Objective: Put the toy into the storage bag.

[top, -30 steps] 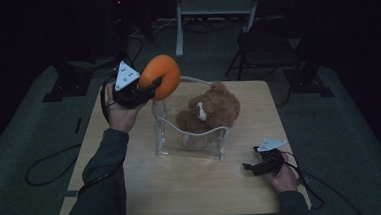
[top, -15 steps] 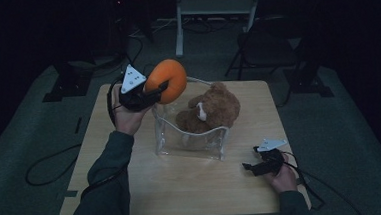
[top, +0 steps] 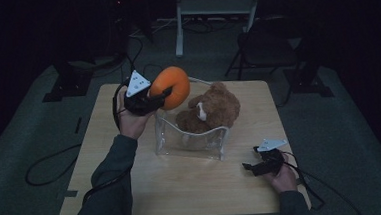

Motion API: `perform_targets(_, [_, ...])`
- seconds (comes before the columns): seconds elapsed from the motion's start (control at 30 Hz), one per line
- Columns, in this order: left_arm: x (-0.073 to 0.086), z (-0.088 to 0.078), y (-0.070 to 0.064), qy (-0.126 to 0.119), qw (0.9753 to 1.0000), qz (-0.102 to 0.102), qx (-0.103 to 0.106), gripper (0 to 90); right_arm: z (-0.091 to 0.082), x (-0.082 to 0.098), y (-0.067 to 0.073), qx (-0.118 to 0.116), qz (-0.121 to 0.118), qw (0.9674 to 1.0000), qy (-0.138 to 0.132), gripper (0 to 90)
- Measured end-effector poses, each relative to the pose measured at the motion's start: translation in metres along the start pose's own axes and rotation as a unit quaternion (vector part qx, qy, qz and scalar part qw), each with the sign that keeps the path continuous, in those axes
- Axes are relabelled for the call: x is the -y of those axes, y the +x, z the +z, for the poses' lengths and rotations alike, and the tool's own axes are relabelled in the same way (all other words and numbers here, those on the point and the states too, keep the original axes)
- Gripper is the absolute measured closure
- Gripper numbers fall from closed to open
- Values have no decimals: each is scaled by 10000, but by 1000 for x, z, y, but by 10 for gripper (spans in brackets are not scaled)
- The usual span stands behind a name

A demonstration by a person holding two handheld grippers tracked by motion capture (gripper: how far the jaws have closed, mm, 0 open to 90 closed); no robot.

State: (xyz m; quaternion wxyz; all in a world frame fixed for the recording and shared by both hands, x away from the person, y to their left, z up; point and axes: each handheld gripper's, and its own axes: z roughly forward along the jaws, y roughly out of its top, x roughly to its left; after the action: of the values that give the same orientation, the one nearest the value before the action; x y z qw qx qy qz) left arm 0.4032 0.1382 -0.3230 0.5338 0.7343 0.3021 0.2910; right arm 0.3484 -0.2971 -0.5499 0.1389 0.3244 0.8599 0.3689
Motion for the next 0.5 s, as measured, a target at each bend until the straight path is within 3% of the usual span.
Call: perform_targets(0.5, [12, 5, -2, 161, 9998, -89, 22, 506, 0, 0, 0, 2, -1, 10000, -1, 114])
